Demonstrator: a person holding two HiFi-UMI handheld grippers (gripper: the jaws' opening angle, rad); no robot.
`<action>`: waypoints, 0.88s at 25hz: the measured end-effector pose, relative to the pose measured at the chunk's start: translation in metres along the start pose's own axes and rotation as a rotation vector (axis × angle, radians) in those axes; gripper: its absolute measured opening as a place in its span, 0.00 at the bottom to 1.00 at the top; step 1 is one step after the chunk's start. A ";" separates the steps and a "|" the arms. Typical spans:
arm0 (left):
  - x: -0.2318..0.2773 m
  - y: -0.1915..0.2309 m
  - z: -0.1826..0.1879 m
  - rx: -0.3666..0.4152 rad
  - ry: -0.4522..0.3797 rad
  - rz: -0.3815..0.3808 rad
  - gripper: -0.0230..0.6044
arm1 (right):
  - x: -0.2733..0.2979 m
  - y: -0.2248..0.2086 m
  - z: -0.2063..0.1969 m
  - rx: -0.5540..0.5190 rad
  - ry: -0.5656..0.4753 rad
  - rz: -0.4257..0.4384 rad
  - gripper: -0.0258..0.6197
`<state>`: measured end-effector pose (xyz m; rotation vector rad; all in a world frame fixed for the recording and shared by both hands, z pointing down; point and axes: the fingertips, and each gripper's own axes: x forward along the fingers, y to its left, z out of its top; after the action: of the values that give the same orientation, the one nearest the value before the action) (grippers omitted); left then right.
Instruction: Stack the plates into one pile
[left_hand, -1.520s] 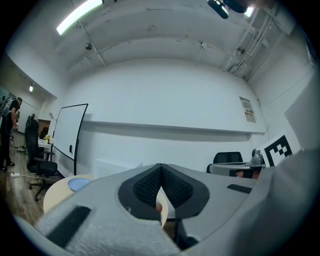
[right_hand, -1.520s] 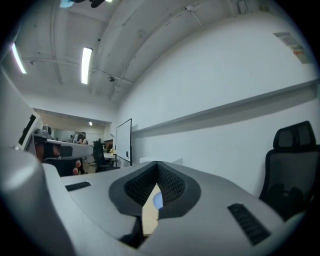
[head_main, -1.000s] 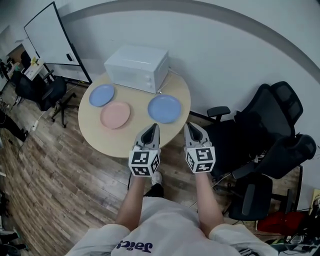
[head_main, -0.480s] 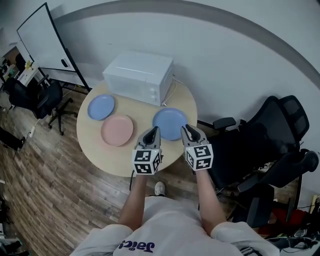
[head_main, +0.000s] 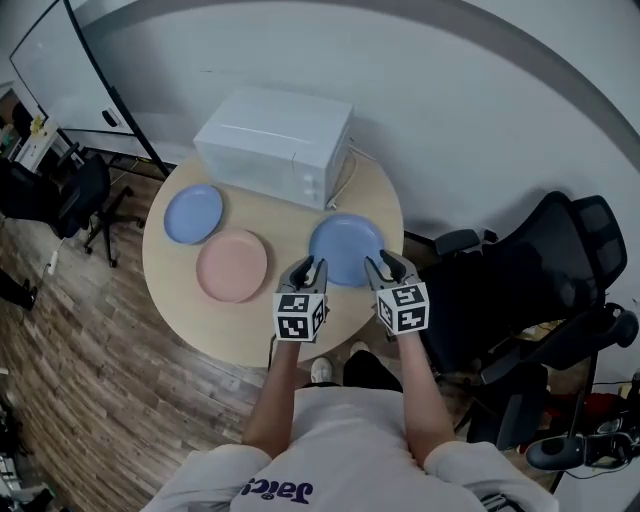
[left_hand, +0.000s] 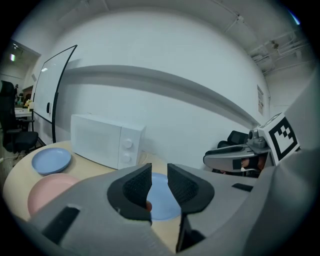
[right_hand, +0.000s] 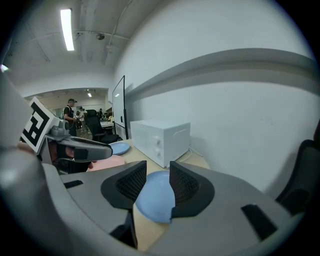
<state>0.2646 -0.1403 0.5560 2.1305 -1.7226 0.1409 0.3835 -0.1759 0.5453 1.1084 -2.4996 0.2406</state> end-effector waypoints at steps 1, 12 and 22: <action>0.007 0.003 -0.007 -0.006 0.021 0.003 0.19 | 0.006 -0.005 -0.008 0.010 0.018 0.000 0.27; 0.093 0.058 -0.075 -0.208 0.198 0.065 0.49 | 0.094 -0.078 -0.086 0.119 0.238 0.005 0.40; 0.136 0.094 -0.146 -0.301 0.409 0.154 0.49 | 0.150 -0.131 -0.164 0.277 0.481 -0.033 0.42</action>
<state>0.2312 -0.2278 0.7557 1.6210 -1.5489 0.3153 0.4358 -0.3137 0.7569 1.0415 -2.0569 0.7656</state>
